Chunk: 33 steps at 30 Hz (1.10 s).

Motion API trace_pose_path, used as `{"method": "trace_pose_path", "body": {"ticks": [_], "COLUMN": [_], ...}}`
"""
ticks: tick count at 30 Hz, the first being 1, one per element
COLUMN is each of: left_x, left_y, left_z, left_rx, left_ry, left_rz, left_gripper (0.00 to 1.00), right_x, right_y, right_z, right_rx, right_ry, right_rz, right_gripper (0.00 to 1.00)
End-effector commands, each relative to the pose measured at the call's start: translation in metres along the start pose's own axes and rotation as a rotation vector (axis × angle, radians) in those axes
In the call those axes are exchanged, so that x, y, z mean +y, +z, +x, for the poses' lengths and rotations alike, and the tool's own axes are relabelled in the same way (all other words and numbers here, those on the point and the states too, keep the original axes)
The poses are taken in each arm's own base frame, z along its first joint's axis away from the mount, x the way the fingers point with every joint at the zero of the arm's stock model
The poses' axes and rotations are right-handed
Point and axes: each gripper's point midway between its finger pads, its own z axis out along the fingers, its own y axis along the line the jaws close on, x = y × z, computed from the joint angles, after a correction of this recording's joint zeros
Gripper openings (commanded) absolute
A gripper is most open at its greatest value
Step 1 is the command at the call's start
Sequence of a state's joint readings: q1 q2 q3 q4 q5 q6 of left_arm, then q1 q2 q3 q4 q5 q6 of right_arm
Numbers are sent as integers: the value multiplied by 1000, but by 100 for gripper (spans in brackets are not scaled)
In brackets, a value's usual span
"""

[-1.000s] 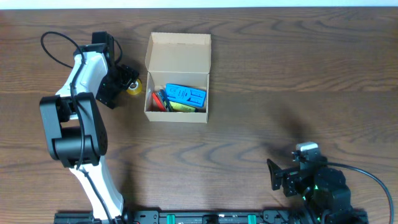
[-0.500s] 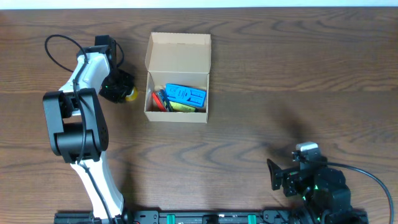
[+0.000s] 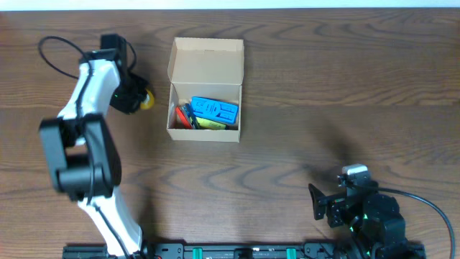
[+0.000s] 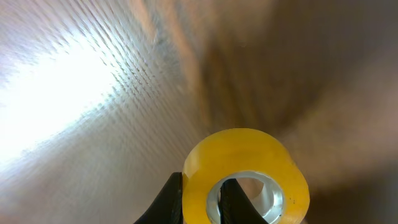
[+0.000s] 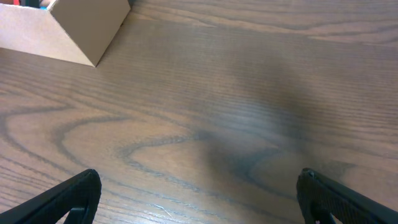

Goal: Pack container
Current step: 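Carry the tape roll over the cardboard box and lower it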

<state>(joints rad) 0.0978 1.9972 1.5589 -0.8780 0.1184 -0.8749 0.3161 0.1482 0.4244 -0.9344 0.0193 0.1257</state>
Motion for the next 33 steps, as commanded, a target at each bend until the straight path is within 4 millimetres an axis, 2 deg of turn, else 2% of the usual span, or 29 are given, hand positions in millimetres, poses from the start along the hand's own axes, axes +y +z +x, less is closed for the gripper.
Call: {"method": "trace_pose_path", "body": {"ticks": [1,3,6,10,13,19,23,29,31,33], "left_x": [-13,-21,-34,-53,-65,-74,-74,-71,-71,-71], "left_y": [-67,-93,-115,-117,-106,-71,-44,-14,-5,2], "left_z": [-8,0,22,67,103,147,167,185,188,190], "left_rx": [-130,-168,-189,-162,-133,-59,-5,59,70,76], "left_ry": [82,151,264,426,529,643,680,710,715,719], "left_rz": [116,167,213,222,205,144,96,46,32,26], "left_gripper": [6,6,6,6,6,6,6,10,13,22], "right_x": [-3,-3,-3,-3,-3,-3,-3,-3,-3,-3], "right_y": [0,0,0,0,0,0,0,0,0,0], "right_z": [0,0,0,0,0,0,0,0,0,0], "right_rx": [-5,-5,-5,-5,-5,-5,-5,-5,-5,-5], "right_ry": [17,17,17,17,17,17,17,17,17,17], "right_rz": [14,14,14,14,14,14,14,14,14,14], "right_gripper": [99,99,99,99,99,99,99,99,99,99]}}
